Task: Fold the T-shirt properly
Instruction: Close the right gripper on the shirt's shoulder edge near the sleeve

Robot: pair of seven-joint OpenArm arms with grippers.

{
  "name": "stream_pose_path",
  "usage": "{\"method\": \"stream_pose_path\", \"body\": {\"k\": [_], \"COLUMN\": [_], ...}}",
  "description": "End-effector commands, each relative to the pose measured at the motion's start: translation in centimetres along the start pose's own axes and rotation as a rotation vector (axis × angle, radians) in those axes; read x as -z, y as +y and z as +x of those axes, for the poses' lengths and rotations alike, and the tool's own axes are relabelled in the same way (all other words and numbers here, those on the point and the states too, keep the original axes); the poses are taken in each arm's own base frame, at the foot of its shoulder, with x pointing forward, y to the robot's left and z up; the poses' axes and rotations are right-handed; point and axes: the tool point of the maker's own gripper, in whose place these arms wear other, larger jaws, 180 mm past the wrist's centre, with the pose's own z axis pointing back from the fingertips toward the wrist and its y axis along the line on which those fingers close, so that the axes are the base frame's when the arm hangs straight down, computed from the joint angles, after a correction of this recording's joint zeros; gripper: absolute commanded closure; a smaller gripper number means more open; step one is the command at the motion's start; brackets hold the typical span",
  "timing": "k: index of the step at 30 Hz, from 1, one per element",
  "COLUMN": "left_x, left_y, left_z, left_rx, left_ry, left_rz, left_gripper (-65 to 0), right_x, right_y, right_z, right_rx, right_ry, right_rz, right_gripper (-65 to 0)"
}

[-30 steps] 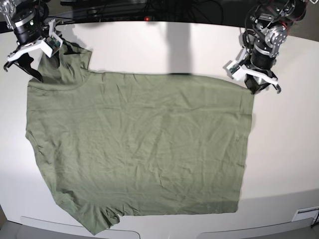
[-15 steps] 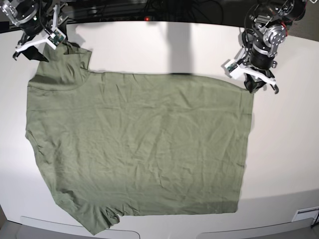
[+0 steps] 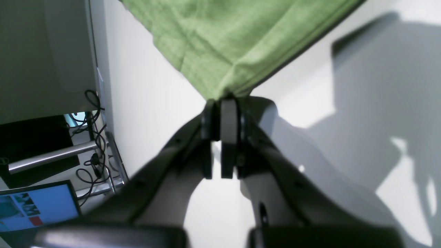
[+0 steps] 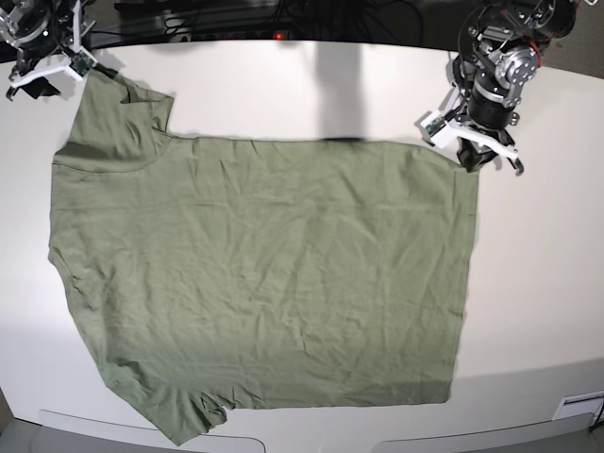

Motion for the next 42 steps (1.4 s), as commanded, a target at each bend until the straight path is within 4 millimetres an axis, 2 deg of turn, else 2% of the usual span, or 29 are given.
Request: {"method": "stream_pose_path", "body": {"k": [1,4,8,16,18,20,24,28,31,35,39,42], "left_x": [-0.6,-0.6,-0.6,-0.6,-0.6,-0.6,-0.6,-0.6,-0.6,-0.6,-0.7,-0.7], "left_y": [-3.1,-3.1,-3.1,-3.1,-3.1,-3.1,-3.1,-3.1,-3.1,-3.0,-3.0,-3.0], "left_z": [-0.4,-0.4,-0.4,-0.5,-0.7,-0.9,-1.0,-1.0,-1.0,-1.2,-1.7,-1.7], "left_rx": [0.009,0.009,0.009,0.013,0.013,0.014,0.014,0.014,0.014,0.015,0.017,0.017], "left_ry": [0.015,0.017,0.017,0.022,0.03,0.041,0.048,0.048,0.048,0.062,0.09,0.089], "left_rz": [-0.103,-0.102,-0.102,-0.101,-0.101,-0.101,-0.101,-0.101,-0.101,-0.1,-0.1,-0.101], "left_gripper": [0.0,0.0,0.0,0.0,0.0,0.0,0.0,0.0,0.0,0.0,0.0,0.0], "right_x": [-0.2,-0.3,-0.3,0.2,0.5,1.1,1.8,2.0,2.0,1.8,1.8,1.8], "right_y": [-0.9,-0.9,-0.9,-1.4,-1.0,0.3,3.5,4.3,4.0,2.4,0.8,0.7], "right_z": [0.6,1.4,1.5,4.4,5.0,5.3,4.7,3.9,2.4,0.7,0.4,0.3], "right_rx": [-0.012,-0.013,-0.013,-0.016,-0.02,-0.029,-0.054,-0.056,-0.067,-0.123,-0.179,-0.196], "right_ry": [-0.03,-0.077,-0.084,-0.195,-0.197,-0.188,-0.11,-0.043,0.039,0.116,0.111,0.113], "right_rz": [-0.026,-0.024,-0.024,-0.03,-0.012,0.034,0.109,0.11,0.107,0.088,0.073,0.085], "right_gripper": [-43.5,-43.5,-43.5,-43.5,-43.5,-43.5,-43.5,-43.5,-43.5,-43.5,-43.5,-43.5]}}
